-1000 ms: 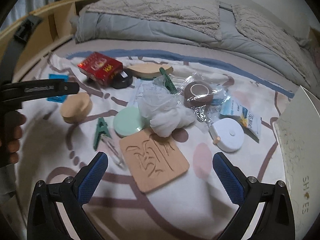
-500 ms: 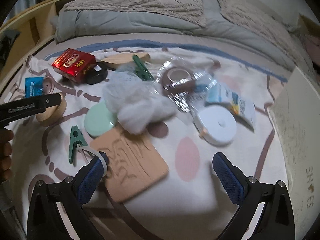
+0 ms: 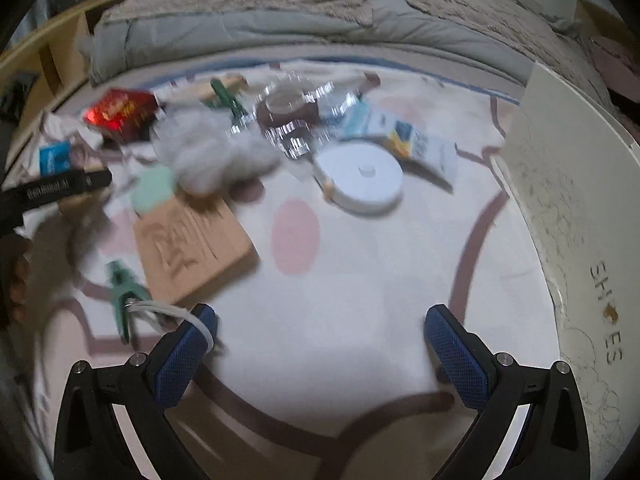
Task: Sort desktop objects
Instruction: 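Close the left gripper on the round wooden coaster while the right tool approaches the green clothespin, then lift the coaster with the left gripper while the right gripper closes on the green clothespin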
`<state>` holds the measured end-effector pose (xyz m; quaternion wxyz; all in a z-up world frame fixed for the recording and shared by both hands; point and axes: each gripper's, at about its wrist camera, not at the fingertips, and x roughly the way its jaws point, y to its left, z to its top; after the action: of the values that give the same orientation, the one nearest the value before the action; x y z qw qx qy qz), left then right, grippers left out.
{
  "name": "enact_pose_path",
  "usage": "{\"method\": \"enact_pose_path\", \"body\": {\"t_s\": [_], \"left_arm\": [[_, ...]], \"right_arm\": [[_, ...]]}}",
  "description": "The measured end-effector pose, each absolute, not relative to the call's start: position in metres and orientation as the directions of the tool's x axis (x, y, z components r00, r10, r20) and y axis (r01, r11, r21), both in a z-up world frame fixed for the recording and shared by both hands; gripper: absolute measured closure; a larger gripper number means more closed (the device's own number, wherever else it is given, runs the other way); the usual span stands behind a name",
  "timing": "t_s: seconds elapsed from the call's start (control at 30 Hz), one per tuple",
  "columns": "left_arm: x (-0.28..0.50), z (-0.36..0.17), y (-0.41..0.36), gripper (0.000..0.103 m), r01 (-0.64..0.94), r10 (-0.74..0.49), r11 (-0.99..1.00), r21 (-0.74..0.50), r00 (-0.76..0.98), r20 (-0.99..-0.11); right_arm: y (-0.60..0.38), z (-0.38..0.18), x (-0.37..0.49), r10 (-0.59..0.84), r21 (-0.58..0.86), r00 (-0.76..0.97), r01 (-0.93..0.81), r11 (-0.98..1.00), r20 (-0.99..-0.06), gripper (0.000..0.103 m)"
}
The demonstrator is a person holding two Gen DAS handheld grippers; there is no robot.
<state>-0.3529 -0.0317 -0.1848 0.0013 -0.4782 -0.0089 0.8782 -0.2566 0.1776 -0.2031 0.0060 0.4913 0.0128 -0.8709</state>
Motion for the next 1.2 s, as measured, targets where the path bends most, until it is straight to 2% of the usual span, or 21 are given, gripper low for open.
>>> {"method": "enact_pose_path", "body": {"t_s": [0.1,0.4,1.2], "left_arm": [[-0.352,-0.187,-0.030,0.020,0.001,0.005,-1.000,-0.007,-0.548,-0.837],[-0.349,-0.189,-0.030,0.035,-0.014,0.010,-1.000,-0.002,-0.550,-0.835],[-0.284,-0.185,-0.030,0.035,-0.146,0.058,-0.989,0.024,-0.532,-0.845]], "right_arm": [[0.183,-0.209,-0.254,-0.009,0.001,-0.518,0.016,-1.000,-0.855,0.000],[0.182,-0.212,-0.228,0.002,-0.023,-0.515,0.034,-0.999,-0.857,0.000],[0.196,-0.213,-0.099,-0.038,0.014,-0.534,0.049,-0.999,-0.845,0.000]]}}
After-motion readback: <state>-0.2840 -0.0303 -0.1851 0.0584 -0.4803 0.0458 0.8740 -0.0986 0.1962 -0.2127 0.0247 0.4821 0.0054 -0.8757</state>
